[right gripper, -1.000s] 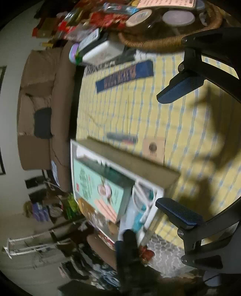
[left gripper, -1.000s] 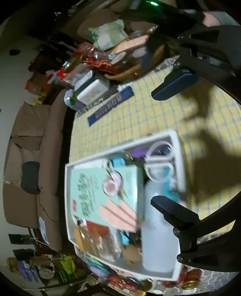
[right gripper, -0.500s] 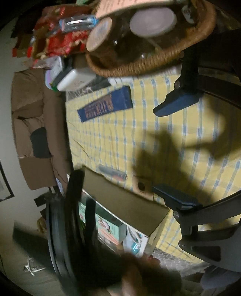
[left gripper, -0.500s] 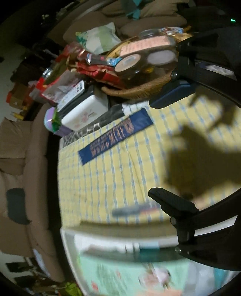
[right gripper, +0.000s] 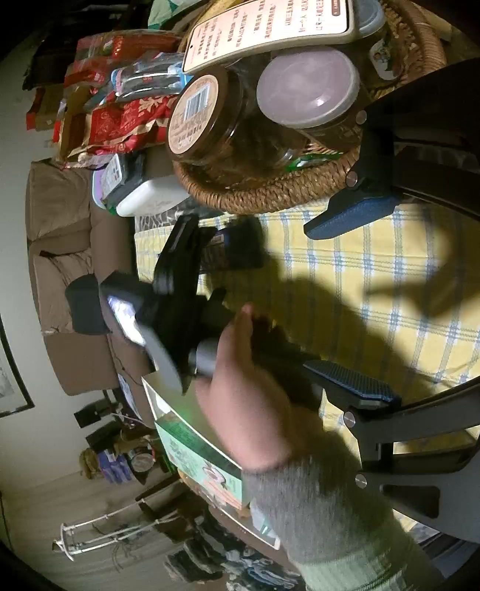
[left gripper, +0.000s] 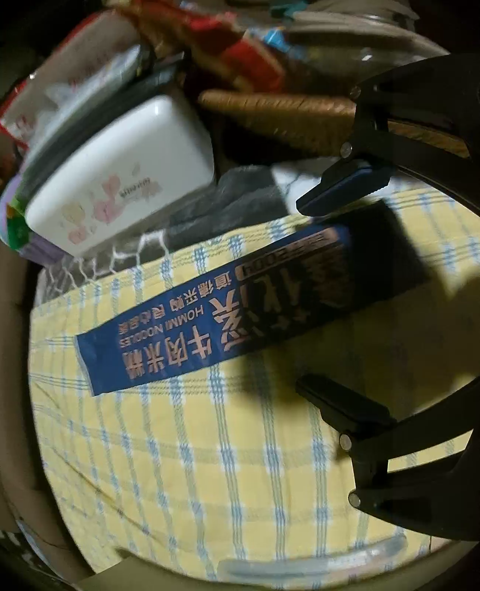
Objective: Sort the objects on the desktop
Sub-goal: 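Lower the left gripper onto the blue HOMMI NOODLES strip and grasp it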
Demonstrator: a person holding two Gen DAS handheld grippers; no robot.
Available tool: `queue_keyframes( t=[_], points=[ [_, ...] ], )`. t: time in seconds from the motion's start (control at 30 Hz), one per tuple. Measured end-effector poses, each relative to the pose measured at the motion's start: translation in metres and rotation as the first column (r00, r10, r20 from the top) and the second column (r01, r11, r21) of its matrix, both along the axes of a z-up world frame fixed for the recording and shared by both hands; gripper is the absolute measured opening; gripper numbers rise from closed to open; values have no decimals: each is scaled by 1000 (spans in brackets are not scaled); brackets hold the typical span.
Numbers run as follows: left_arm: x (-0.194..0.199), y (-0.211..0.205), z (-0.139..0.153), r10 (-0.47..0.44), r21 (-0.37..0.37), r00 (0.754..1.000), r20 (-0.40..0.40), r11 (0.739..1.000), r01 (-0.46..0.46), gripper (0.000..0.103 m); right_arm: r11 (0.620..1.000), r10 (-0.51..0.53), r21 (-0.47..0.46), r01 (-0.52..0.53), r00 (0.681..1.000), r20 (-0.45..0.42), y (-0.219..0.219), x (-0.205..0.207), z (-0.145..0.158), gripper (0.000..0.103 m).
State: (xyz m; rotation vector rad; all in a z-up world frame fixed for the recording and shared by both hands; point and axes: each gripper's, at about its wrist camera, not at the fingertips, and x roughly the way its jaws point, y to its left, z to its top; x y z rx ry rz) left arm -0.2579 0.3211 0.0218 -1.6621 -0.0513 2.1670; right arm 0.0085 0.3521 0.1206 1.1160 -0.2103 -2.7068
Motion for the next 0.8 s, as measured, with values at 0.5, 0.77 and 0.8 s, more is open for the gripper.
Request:
queue_keyframes(
  t=[0.5, 0.77, 0.8],
  points=[
    [38, -54, 4, -20, 0, 997, -69, 1000, 20, 19, 998, -24, 51, 22, 999, 32, -6, -13, -15, 71],
    [107, -121, 3, -48, 85, 999, 5, 995, 47, 16, 998, -61, -3, 62, 992, 107, 1, -25, -30, 48],
    [118, -131, 3, -47, 97, 999, 12, 994, 45, 16, 998, -63, 6, 62, 992, 110, -1, -26, -32, 48]
  ],
)
